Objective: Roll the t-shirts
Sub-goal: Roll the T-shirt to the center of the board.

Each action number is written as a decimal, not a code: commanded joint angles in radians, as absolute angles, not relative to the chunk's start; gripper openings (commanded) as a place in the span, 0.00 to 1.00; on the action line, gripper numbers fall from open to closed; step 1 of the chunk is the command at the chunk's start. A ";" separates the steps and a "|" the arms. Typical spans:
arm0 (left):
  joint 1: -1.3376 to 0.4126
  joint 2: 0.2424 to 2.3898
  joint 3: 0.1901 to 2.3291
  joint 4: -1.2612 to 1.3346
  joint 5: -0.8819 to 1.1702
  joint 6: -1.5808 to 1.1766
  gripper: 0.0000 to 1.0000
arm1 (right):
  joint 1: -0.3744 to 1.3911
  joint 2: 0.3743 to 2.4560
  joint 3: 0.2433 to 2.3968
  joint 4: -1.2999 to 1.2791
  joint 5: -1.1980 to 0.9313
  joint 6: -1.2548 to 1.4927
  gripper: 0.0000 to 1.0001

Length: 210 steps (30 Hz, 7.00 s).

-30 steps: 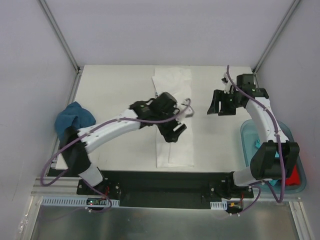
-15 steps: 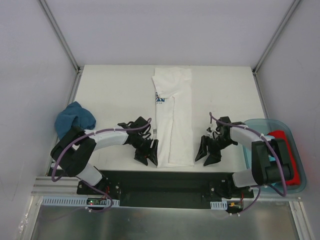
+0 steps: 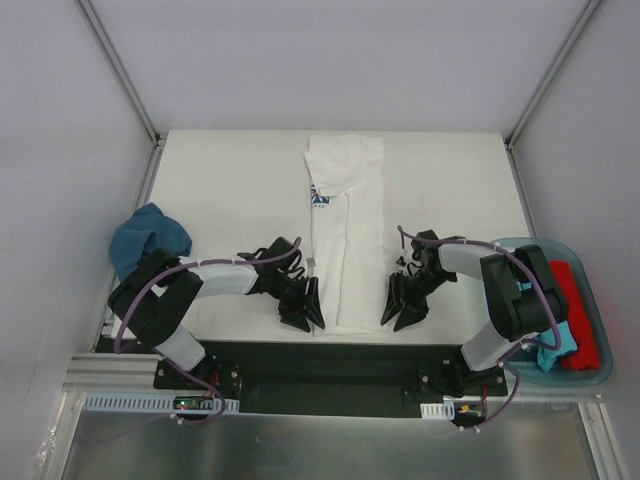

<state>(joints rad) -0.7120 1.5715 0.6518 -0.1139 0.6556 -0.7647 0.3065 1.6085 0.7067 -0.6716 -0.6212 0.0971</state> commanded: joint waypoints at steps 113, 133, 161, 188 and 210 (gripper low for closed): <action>-0.730 1.876 1.264 -0.250 0.672 0.342 0.01 | 0.091 1.514 1.207 -0.732 -0.629 -0.426 0.33; -0.647 1.451 0.985 -0.307 0.666 0.926 0.54 | 0.043 1.346 1.234 -0.645 -0.425 -0.667 0.59; -0.766 1.625 0.933 -0.293 0.465 0.842 0.05 | 0.314 0.908 0.666 -0.311 -0.441 -1.172 0.71; -0.540 1.753 1.158 -0.410 1.034 0.402 0.00 | 0.814 1.209 0.560 -0.008 -0.255 -1.167 0.77; -0.457 1.779 1.180 -0.652 1.154 0.469 0.00 | 0.669 1.371 0.839 -0.541 -0.536 -1.202 0.17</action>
<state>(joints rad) -0.4690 1.7664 1.1332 -0.4904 1.0664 0.4179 0.7086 1.3651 0.7322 -0.2050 -0.3149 -1.1614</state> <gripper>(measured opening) 0.012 0.187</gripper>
